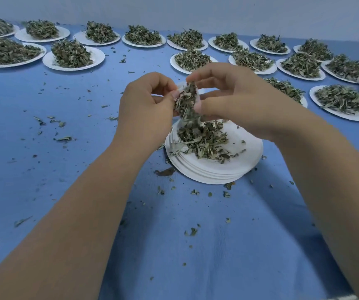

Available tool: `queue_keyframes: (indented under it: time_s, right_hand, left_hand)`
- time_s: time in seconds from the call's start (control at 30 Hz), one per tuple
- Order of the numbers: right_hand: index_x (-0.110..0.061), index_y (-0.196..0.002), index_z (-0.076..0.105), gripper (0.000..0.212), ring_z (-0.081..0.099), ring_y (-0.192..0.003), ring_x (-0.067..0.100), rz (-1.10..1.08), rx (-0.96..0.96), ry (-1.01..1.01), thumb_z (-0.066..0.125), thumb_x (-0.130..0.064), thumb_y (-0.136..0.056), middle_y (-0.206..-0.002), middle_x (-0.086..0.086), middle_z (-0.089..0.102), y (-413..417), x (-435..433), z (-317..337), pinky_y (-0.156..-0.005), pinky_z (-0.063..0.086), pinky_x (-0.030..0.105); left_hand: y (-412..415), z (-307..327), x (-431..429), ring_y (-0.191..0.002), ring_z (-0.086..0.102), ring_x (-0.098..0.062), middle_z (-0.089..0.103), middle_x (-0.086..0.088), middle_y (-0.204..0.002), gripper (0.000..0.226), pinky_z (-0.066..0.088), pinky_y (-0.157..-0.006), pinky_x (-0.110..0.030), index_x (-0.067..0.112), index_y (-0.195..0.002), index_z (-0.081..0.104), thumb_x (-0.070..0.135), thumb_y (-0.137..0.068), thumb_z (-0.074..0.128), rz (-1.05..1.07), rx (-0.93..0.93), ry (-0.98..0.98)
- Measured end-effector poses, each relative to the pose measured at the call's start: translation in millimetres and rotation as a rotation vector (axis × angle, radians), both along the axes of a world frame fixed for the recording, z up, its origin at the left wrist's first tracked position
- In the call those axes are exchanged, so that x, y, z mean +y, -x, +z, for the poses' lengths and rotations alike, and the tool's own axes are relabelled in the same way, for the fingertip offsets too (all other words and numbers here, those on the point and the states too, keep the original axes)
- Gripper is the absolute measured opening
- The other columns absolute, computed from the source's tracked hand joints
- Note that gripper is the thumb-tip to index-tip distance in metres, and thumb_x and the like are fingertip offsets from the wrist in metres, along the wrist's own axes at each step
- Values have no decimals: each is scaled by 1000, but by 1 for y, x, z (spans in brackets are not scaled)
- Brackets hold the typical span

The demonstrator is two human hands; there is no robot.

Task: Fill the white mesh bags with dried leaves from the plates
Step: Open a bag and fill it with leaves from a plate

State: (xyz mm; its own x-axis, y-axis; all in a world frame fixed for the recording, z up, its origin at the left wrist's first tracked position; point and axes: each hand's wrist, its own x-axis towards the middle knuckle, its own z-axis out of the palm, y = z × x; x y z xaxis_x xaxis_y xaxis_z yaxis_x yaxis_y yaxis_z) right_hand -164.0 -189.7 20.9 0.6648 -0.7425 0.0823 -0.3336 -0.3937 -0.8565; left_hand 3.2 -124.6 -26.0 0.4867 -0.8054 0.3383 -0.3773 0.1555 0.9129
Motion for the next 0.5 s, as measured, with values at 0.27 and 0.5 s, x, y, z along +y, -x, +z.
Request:
queue_keyframes:
  time_s: [0.27,0.5]
  right_hand:
    - [-25,-108,79,20,67,-93,5,-104,56,564,76,-23,-88,-99,-8,75,-12,8,-15,-87,52,26]
    - [-25,-92,80,16,61,-84,29,-238,401,761,64,-26,-90,-99,7,64,-29,2,-6,-69,48,38]
  left_hand:
    - [-2,1,1,-71,70,-14,68,2,-74,10,62,-71,-31,11,-83,70,5,-91,70,-81,176,47]
    - [7,4,5,-65,68,-8,68,1,-74,13,61,-72,-30,13,-86,70,2,-92,65,-107,-24,31]
